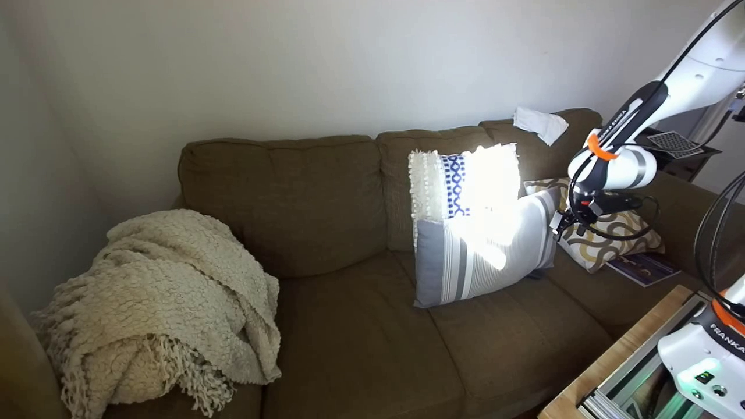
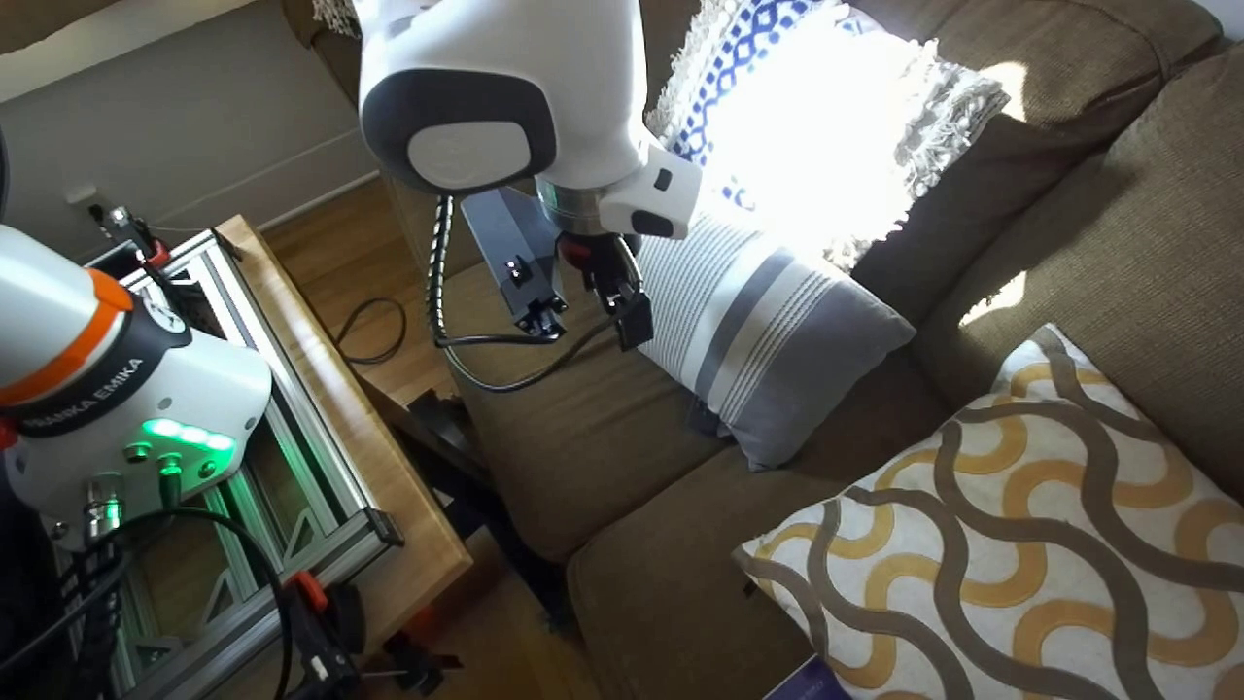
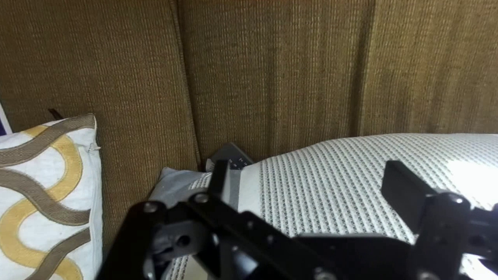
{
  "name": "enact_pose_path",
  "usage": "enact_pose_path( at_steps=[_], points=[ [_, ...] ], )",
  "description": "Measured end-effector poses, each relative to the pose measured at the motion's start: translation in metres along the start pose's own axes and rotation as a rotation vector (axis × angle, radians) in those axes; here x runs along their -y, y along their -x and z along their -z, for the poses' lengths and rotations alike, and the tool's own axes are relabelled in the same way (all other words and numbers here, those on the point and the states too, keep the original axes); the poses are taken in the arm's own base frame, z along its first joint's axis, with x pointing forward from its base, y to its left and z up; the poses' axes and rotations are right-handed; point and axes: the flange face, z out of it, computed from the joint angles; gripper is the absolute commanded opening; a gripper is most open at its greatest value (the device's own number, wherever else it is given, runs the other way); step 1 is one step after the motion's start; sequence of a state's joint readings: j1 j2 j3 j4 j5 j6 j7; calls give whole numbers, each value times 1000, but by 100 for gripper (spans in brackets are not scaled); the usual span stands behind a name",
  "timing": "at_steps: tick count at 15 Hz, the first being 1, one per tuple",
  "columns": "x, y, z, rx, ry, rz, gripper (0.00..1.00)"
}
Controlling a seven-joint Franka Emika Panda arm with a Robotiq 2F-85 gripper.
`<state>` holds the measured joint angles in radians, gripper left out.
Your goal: Pick up the black remote from under the gray pillow and put it on the middle seat of the couch
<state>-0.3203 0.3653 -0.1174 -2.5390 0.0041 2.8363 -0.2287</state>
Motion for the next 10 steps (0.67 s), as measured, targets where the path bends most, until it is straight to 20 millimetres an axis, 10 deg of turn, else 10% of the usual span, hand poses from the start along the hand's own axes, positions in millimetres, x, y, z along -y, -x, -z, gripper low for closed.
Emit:
enact_pose_path(
  at_steps=[10],
  points=[
    [-35,-11,-75,44,-126,-340,100]
  ],
)
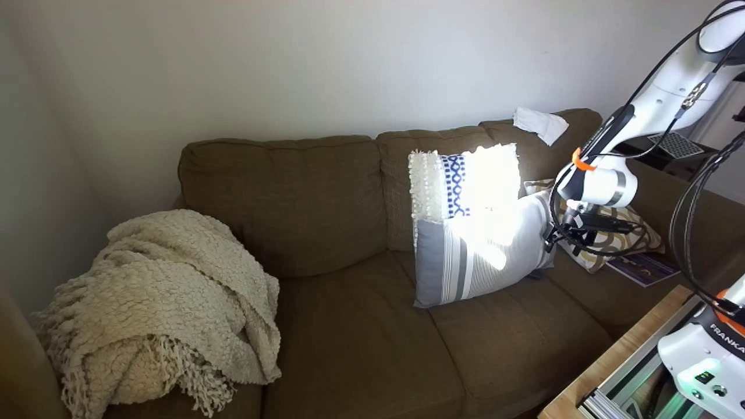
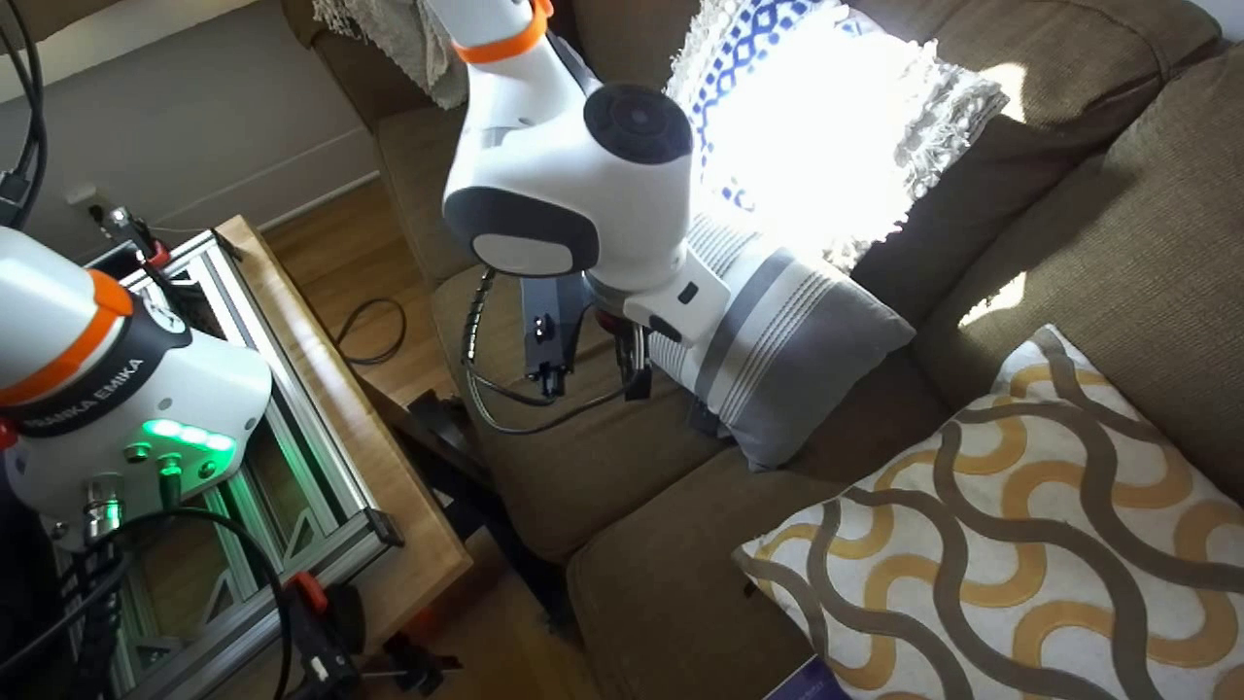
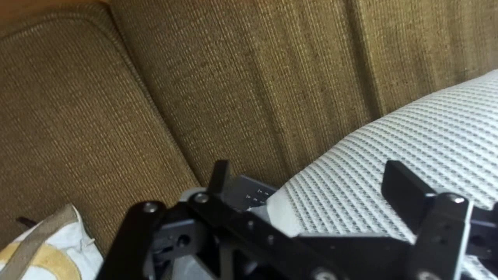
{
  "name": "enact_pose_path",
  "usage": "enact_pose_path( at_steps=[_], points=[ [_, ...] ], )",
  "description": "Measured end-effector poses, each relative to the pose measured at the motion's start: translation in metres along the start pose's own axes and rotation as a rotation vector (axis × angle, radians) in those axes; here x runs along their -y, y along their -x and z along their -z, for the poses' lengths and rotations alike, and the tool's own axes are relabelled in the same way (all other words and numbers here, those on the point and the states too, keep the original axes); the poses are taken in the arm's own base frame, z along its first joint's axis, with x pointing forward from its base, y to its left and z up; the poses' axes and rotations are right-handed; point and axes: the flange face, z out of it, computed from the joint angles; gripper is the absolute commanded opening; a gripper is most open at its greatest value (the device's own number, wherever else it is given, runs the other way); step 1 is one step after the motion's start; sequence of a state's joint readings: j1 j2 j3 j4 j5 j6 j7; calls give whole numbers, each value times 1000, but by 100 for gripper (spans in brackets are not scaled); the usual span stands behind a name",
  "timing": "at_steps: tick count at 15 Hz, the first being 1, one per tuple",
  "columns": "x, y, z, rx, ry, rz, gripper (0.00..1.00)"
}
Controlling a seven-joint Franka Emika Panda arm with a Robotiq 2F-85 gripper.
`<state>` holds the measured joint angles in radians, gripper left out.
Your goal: Pick up the black remote from under the gray pillow and put it on the middle seat of the couch
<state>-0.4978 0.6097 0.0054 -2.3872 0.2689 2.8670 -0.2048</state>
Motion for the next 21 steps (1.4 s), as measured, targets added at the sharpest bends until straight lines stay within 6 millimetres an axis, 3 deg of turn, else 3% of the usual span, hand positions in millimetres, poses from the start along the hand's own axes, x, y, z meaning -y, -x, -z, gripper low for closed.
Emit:
enact_pose_path(
  at_steps=[5,11,14,18,21],
  points=[
    [-35,0,-36,57,-77,-201,100],
    [-32,-5,-41,62,-93,-234,100],
    [-42,-6,-46,78,-105,-367,100],
    [-73,-6,-62,109,-109,-561,99],
    [-99,-8,-80,121,-123,-706,87]
  ],
)
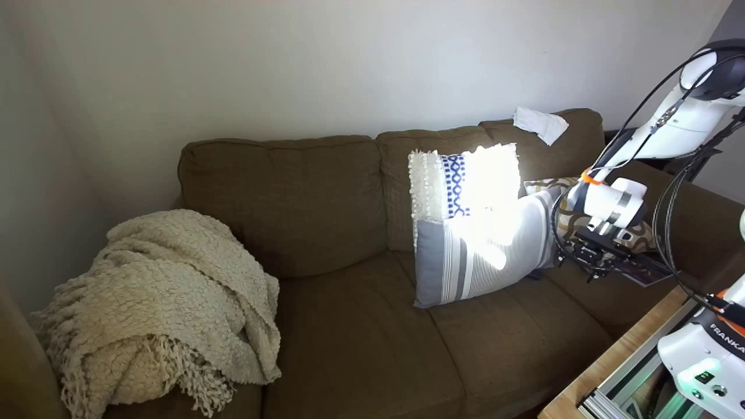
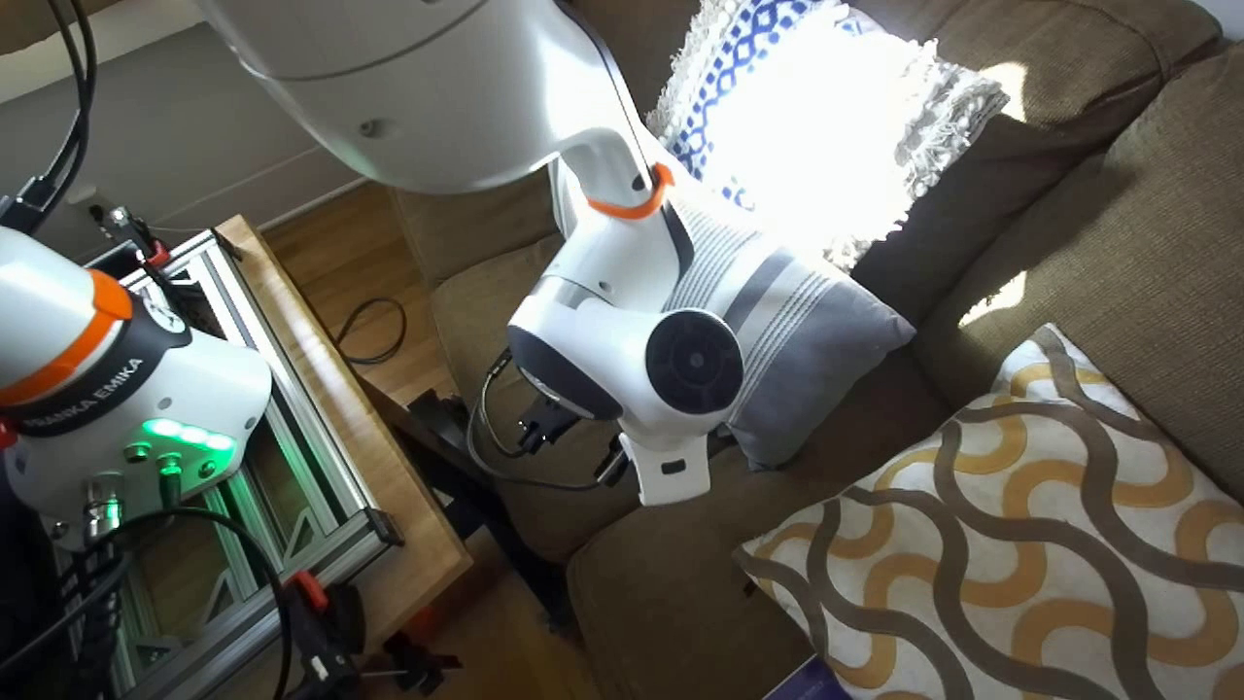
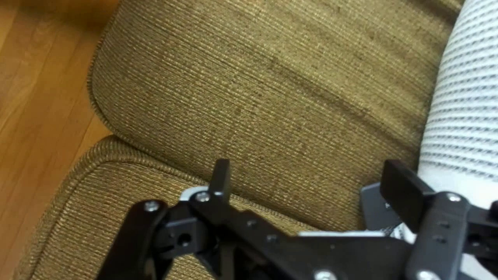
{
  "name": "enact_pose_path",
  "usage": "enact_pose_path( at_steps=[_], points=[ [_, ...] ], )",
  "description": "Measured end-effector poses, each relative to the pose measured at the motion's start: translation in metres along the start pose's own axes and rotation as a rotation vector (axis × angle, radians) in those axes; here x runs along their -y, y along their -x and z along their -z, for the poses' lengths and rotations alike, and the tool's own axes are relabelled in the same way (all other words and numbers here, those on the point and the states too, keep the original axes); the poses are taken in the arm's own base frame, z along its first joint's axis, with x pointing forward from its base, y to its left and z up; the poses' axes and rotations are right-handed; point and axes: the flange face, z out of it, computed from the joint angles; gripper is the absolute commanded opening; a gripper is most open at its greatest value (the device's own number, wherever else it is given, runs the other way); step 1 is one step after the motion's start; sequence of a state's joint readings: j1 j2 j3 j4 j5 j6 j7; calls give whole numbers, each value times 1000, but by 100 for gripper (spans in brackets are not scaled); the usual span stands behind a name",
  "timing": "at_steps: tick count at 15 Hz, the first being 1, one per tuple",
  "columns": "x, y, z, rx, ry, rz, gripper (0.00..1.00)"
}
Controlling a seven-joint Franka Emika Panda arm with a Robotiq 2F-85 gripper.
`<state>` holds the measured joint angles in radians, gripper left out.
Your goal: Pick up the black remote from under the gray pillow and put it on the middle seat of the couch
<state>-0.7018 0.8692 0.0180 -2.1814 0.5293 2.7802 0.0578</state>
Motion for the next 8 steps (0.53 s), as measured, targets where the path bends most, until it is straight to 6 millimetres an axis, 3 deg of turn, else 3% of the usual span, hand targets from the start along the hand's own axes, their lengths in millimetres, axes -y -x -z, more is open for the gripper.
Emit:
enact_pose_path(
  at_steps=[2,3,8],
  points=[
    [-7,-13,-10,16,-23,-91,88],
    [-8,-19,-14,27,-36,-136,83],
    [3,-38,-33,74,-94,-319,88]
  ],
)
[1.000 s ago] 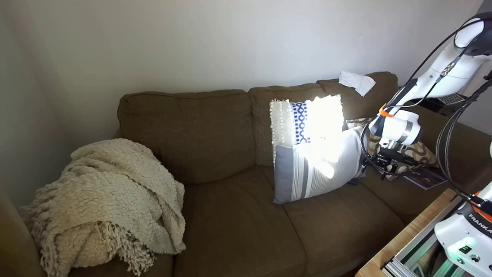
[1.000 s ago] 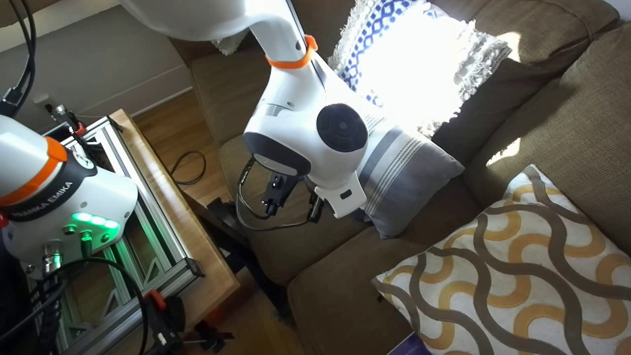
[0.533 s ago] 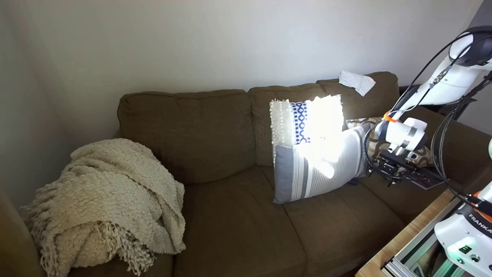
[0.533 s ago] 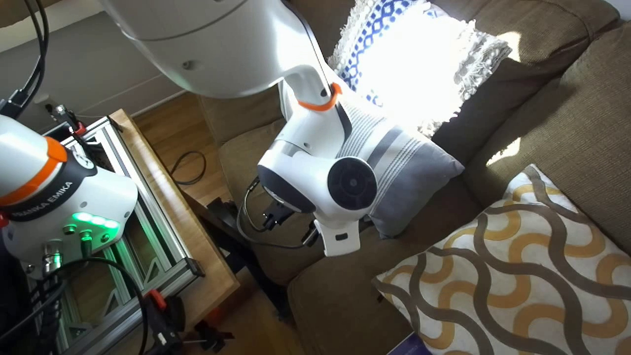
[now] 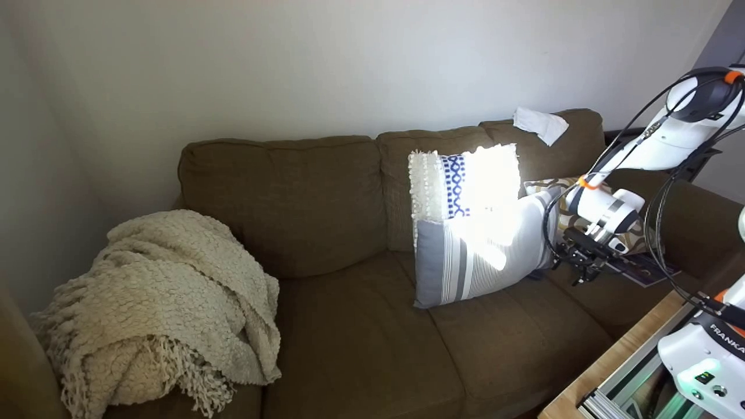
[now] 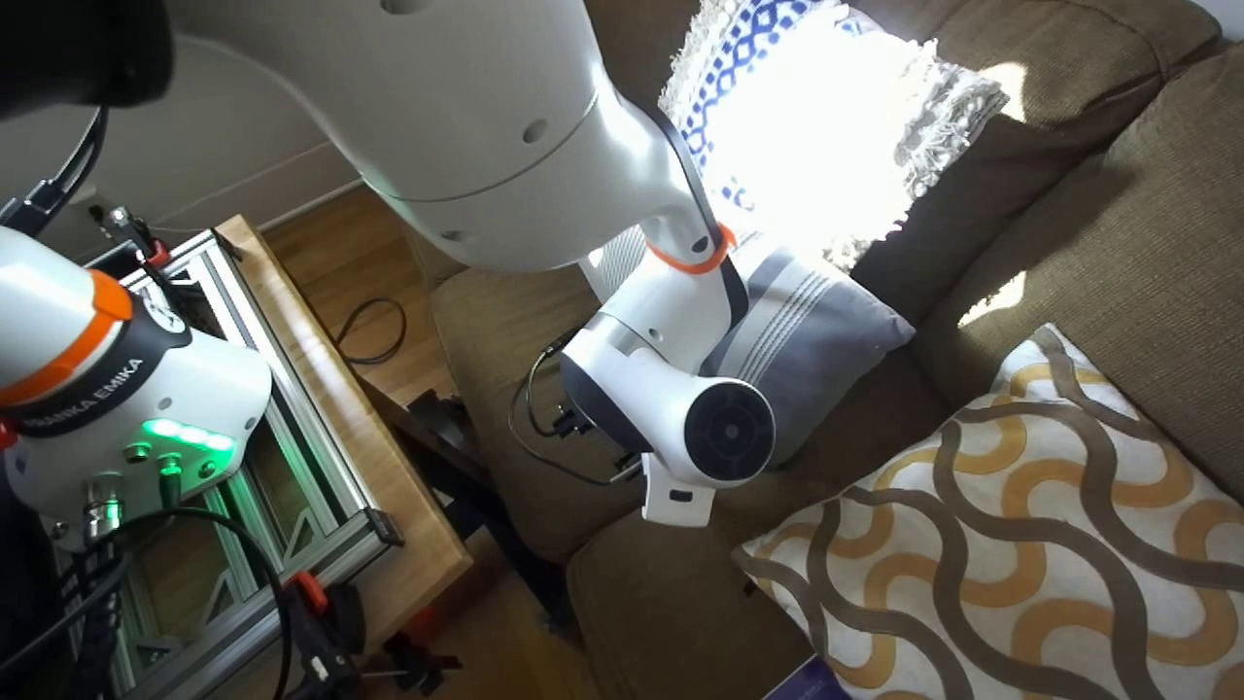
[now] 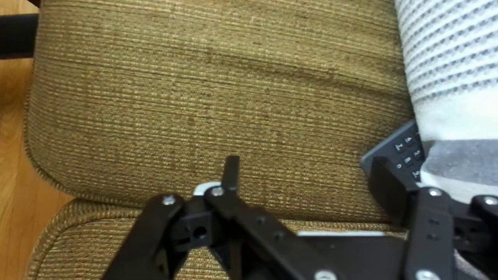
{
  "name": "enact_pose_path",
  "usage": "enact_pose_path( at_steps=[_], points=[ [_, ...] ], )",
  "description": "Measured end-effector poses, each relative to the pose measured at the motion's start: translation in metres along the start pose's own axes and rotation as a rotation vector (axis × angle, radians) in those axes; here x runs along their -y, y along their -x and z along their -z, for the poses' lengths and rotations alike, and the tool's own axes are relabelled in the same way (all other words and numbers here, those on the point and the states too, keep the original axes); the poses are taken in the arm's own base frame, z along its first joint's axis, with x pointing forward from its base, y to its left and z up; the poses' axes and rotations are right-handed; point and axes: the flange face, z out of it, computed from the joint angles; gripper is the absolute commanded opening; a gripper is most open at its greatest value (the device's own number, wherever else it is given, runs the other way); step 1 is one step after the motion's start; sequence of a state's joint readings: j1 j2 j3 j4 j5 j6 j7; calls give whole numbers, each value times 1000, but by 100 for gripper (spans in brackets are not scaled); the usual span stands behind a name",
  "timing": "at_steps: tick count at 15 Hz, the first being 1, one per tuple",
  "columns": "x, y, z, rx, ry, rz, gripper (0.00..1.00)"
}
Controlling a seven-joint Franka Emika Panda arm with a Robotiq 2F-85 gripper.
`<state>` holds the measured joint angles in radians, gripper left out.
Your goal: Pick up the black remote from under the gray pillow and put it on the middle seat of the couch
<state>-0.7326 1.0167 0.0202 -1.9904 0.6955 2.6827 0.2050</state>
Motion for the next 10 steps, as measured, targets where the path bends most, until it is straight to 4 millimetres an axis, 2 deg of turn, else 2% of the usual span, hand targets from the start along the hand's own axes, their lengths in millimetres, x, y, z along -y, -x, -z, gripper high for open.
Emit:
enact_pose_path(
  at_steps=[2,3,5,9,10],
  points=[
    [1,1,0,-4,4,6,88],
    [2,2,0,-4,5,8,97],
    [3,3,0,-5,6,11,100],
    [9,-7,1,1,20,-92,89],
    [10,-12,0,14,24,-135,91]
  ],
)
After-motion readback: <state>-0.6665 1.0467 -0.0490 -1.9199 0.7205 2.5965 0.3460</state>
